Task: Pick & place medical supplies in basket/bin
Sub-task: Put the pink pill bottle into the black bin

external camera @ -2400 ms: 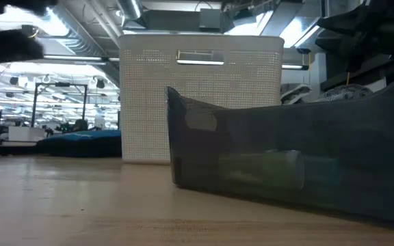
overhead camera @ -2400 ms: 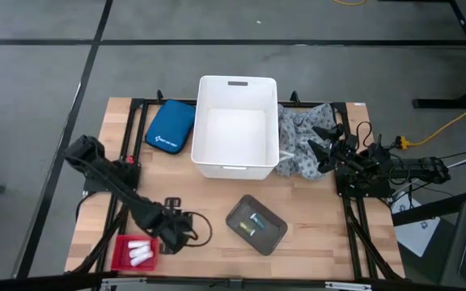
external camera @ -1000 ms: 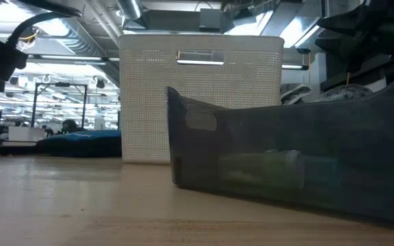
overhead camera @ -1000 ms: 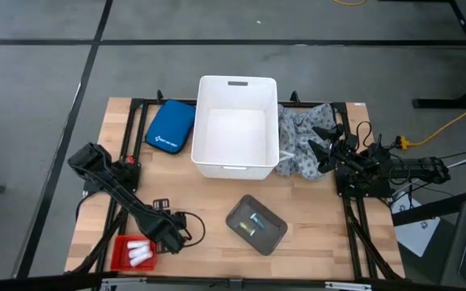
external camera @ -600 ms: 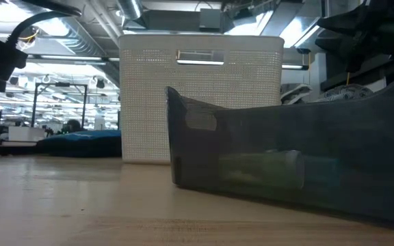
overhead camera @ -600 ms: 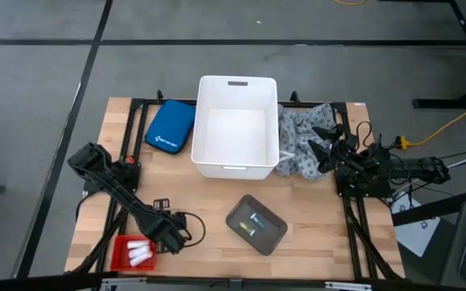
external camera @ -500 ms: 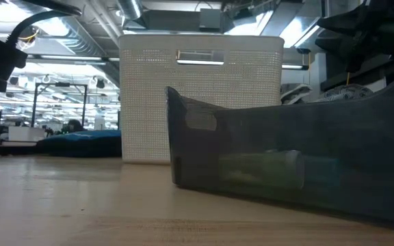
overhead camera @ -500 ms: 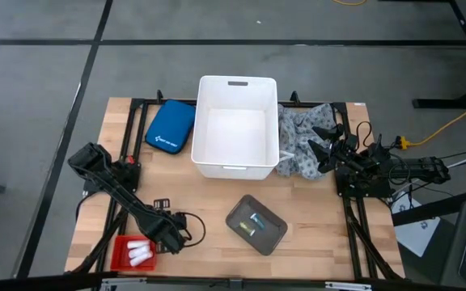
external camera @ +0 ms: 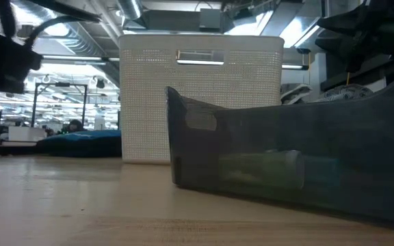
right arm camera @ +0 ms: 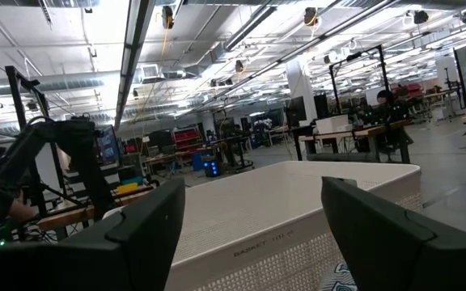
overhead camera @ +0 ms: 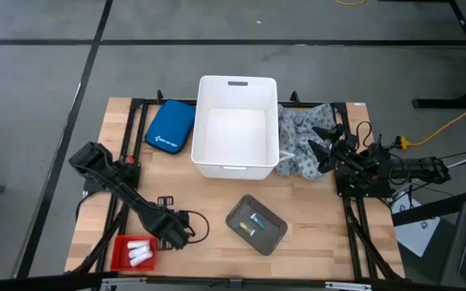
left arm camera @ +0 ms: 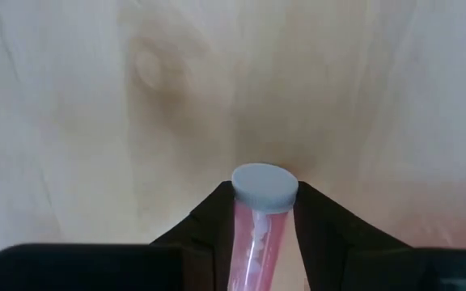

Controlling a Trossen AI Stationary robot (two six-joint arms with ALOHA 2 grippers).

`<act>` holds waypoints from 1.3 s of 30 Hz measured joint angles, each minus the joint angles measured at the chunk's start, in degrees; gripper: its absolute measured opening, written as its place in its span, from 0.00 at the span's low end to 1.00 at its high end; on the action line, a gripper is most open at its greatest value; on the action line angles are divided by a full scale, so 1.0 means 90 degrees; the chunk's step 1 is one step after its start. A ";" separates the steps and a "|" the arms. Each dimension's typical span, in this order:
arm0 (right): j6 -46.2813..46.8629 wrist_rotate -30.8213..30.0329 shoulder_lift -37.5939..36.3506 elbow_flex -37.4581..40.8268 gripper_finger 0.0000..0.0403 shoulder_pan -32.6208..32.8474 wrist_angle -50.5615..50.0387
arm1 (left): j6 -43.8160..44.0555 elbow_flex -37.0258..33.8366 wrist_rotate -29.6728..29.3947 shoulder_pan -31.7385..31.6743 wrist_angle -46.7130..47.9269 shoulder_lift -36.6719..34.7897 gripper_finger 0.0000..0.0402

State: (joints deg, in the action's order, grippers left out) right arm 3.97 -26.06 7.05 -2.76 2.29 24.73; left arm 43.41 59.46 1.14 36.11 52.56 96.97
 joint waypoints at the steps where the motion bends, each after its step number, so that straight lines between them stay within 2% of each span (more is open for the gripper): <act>1: 0.0000 0.0000 0.0000 0.0000 0.73 0.0000 0.0000 | -0.0073 0.0003 -0.0006 -0.0059 0.0000 0.0000 0.26; 8: 0.0000 0.0000 0.0000 0.0000 0.73 -0.0001 0.0000 | -0.0833 0.0281 -0.0013 -0.0465 0.0005 0.0000 0.26; 16: -0.0002 0.0000 0.0000 0.0000 0.73 -0.0001 0.0000 | -0.2014 0.1014 -0.0214 -0.0949 0.0009 0.0000 0.26; 24: -0.0002 0.0000 0.0000 0.0000 0.73 -0.0001 -0.0002 | -0.3851 0.2047 -0.1143 -0.1579 -0.0282 0.0000 0.26; 28: -0.0008 0.0000 0.0000 0.0000 0.73 0.0001 -0.0002 | -0.4867 0.2459 -0.1203 -0.1936 -0.0951 0.0000 0.26; 32: -0.0041 0.0000 0.0000 0.0000 0.73 0.0001 0.0000 | -0.5706 0.2659 -0.0910 -0.2278 -0.1968 0.0000 0.26; 39: -0.0044 0.0000 0.0000 0.0000 0.73 -0.0001 0.0000 | -0.6557 0.2474 0.0292 -0.2781 -0.4395 -0.0002 0.26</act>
State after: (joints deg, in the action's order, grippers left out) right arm 3.57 -26.06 7.05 -2.76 2.28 24.73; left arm -15.60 81.73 3.77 11.08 13.00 96.95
